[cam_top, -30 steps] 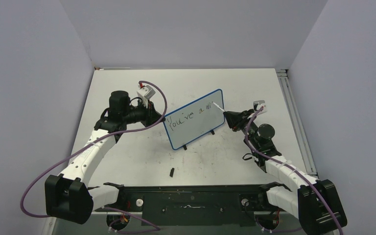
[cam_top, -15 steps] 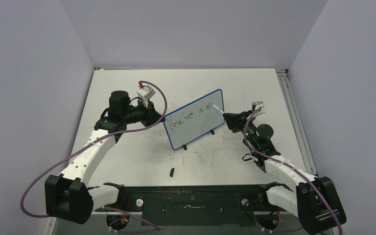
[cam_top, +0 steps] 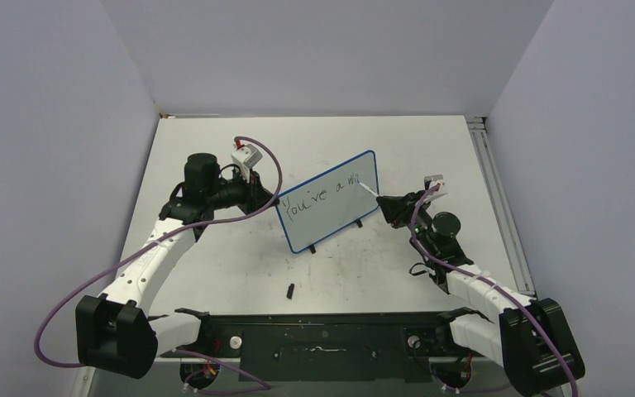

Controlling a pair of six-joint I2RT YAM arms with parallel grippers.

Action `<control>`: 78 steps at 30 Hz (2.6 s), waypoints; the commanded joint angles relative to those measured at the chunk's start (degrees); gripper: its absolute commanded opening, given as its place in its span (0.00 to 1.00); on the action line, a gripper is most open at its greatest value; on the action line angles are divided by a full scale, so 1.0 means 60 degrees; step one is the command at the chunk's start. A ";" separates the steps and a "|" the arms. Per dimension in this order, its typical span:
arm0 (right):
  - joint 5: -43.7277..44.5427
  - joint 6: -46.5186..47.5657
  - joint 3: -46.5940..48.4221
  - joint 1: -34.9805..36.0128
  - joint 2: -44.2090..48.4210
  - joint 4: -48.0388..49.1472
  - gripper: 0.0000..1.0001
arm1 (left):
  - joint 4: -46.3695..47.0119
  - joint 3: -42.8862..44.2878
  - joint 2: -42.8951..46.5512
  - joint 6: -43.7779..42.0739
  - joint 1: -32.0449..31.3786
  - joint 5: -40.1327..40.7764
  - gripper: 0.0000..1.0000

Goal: Write a sentence on the whiteboard

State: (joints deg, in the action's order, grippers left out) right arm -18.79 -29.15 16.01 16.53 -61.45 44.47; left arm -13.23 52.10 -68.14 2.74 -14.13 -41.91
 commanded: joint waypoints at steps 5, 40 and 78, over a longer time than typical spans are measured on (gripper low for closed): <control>0.0128 0.0191 0.0567 0.0013 0.0222 0.0328 0.05 | -0.0115 0.0119 0.0019 0.0105 0.0033 -0.0151 0.00; 0.0276 0.0194 0.0094 -0.0001 0.0081 0.0127 0.05 | -0.0110 0.0110 0.0030 0.0114 0.0033 -0.0192 0.00; 0.0436 0.0218 0.0671 0.0015 0.0224 0.0486 0.05 | -0.0113 0.0099 0.0070 0.0114 0.0036 -0.0157 0.00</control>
State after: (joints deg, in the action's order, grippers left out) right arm -15.88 -28.29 17.52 16.53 -59.70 42.70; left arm -13.26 52.10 -68.14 2.76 -14.13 -42.00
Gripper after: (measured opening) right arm 0.160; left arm 0.073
